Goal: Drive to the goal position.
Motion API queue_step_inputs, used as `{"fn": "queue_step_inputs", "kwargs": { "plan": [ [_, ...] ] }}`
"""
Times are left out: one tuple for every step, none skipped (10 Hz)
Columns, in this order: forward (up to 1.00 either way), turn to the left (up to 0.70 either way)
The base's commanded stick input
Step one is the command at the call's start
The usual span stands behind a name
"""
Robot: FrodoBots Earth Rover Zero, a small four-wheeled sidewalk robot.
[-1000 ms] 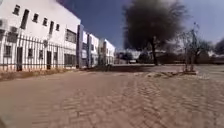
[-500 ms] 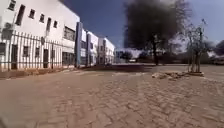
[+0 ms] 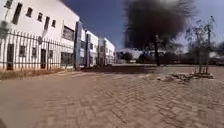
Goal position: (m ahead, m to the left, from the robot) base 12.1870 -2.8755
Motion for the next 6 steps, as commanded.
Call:
{"fn": "queue_step_inputs", "kwargs": {
  "plan": [
    [1.0, 0.0],
    [1.0, 0.0],
    [1.0, 0.0],
    [1.0, 0.0],
    [1.0, 0.0],
    [1.0, 0.0]
  ]
}}
